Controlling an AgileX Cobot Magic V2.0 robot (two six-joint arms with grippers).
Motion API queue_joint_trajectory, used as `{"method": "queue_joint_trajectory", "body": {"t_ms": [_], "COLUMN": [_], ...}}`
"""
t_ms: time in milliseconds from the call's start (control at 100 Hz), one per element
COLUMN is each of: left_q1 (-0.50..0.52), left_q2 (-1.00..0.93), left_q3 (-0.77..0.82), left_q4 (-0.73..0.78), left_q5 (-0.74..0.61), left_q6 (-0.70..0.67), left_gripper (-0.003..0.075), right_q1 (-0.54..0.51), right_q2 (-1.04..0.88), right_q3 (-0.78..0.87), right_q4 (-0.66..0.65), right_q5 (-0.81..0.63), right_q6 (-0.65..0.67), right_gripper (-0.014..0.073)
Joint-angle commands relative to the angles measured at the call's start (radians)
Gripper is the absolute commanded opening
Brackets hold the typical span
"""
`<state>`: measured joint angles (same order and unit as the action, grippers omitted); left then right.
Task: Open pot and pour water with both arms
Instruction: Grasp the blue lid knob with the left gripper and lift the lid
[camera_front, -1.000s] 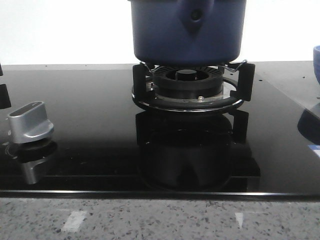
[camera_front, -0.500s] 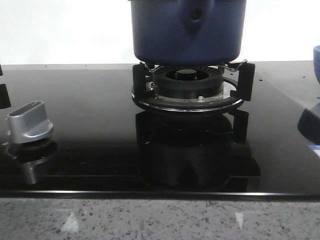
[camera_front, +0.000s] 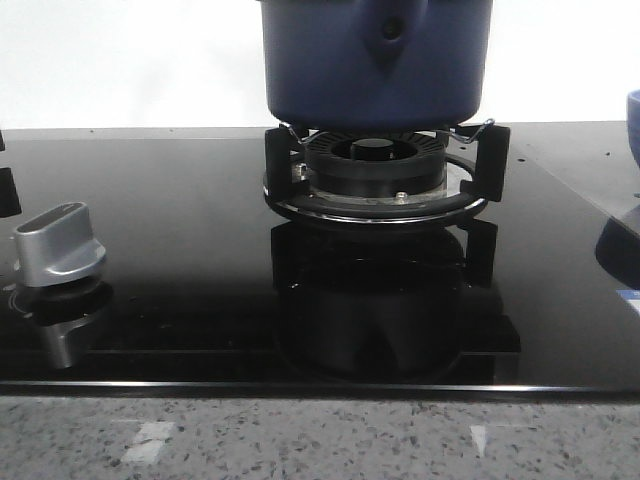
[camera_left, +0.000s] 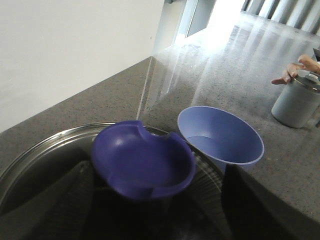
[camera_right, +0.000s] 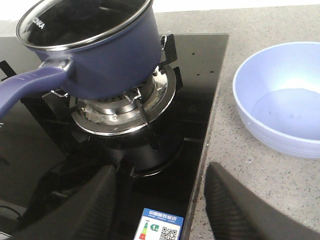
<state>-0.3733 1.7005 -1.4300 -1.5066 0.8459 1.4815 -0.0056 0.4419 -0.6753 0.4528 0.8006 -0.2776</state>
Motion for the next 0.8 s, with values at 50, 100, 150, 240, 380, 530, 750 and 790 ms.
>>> {"method": "queue_joint_trajectory", "body": {"t_ms": [50, 100, 150, 240, 380, 530, 750, 790], "left_q1": [-0.037, -0.044, -0.049, -0.060, -0.069, -0.069, -0.069, -0.069], "left_q2": [-0.020, -0.014, -0.004, 0.003, 0.005, 0.014, 0.020, 0.020], "left_q3": [-0.047, -0.047, -0.047, -0.047, -0.047, -0.047, -0.047, -0.047], "left_q4": [-0.064, -0.063, -0.063, -0.063, -0.063, -0.073, -0.130, -0.137], "left_q5": [-0.059, -0.068, -0.068, -0.074, -0.090, -0.104, -0.104, -0.104], "left_q6": [0.063, 0.090, 0.103, 0.115, 0.142, 0.142, 0.142, 0.142], "left_gripper": [0.0475, 0.0475, 0.0475, 0.0475, 0.0475, 0.0473, 0.0461, 0.0444], "right_q1": [-0.009, -0.009, -0.009, -0.009, -0.009, -0.009, -0.009, -0.009], "right_q2": [0.014, 0.014, 0.014, 0.014, 0.014, 0.014, 0.014, 0.014], "right_q3": [-0.034, -0.034, -0.034, -0.034, -0.034, -0.034, -0.034, -0.034], "right_q4": [0.014, 0.014, 0.014, 0.014, 0.014, 0.014, 0.014, 0.014], "right_q5": [-0.060, -0.059, -0.056, -0.053, -0.053, -0.053, -0.053, -0.053], "right_q6": [-0.008, -0.008, -0.008, -0.008, -0.008, -0.008, -0.008, -0.008], "right_gripper": [0.0362, 0.0362, 0.0362, 0.0362, 0.0362, 0.0362, 0.0362, 0.0362]}}
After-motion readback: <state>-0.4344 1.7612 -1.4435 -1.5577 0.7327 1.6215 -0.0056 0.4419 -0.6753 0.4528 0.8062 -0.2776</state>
